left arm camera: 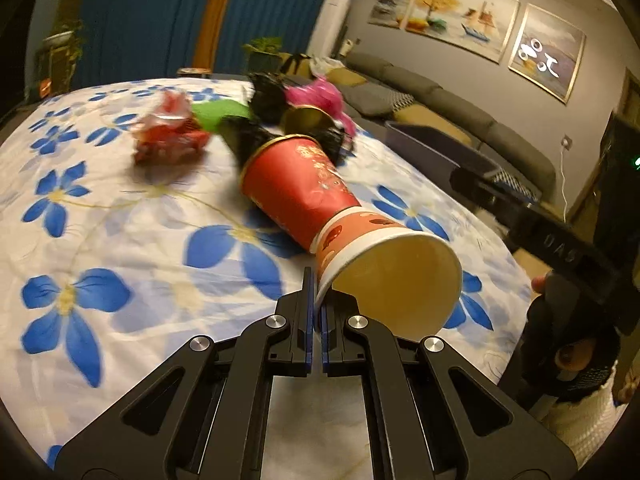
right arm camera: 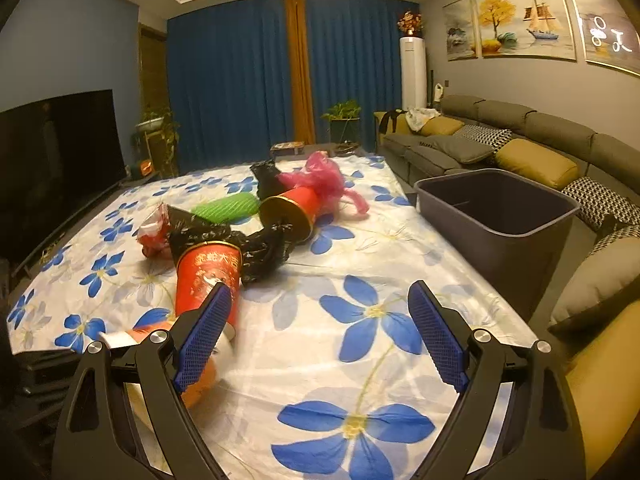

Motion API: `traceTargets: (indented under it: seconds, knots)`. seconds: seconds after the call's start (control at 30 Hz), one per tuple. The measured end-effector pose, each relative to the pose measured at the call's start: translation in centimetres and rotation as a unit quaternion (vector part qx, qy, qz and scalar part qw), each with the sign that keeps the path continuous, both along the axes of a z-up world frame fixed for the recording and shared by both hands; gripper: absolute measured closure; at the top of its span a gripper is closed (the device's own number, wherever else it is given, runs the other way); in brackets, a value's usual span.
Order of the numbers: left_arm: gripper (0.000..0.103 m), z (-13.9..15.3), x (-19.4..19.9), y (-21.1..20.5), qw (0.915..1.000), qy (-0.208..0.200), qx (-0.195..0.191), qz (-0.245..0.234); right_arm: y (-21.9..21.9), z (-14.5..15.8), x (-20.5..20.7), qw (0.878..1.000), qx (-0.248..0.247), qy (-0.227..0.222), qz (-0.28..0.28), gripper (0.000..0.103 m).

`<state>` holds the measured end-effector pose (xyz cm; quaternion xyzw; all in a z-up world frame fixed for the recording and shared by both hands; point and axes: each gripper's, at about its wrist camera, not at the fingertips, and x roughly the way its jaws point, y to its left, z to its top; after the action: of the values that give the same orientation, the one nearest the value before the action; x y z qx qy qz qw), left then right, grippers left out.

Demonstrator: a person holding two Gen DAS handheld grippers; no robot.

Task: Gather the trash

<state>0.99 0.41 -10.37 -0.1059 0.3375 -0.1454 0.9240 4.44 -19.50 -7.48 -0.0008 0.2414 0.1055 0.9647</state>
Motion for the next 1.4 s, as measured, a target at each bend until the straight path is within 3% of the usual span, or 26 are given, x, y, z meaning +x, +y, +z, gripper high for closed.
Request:
traceTargets:
  seconds: [0.27,0.83,1.23,1.4]
  knots:
    - [0.101,1.6,-1.8,3.9,0.9985,-0.027,-0.025,0.041,2.9,-0.7,1.6,0.999,0.0,0.026,0.036,0.016]
    - [0.102,2.2,-2.9,10.5,0.9895,-0.041,-0.063,0.123,10.0,-2.3,4.4,0.992,-0.004,0.083,0.094,0.016]
    - [0.102,2.1,-2.9,11.9,0.9873,-0.043,-0.063,0.139,12.3,-3.8,6.6,0.986,-0.001,0.133,0.099,0.034]
    - [0.102,2.0,-2.8,11.9,0.9873,-0.041,-0.063,0.14,12.9,-4.2,7.0,0.984,-0.009,0.147,0.104,0.049]
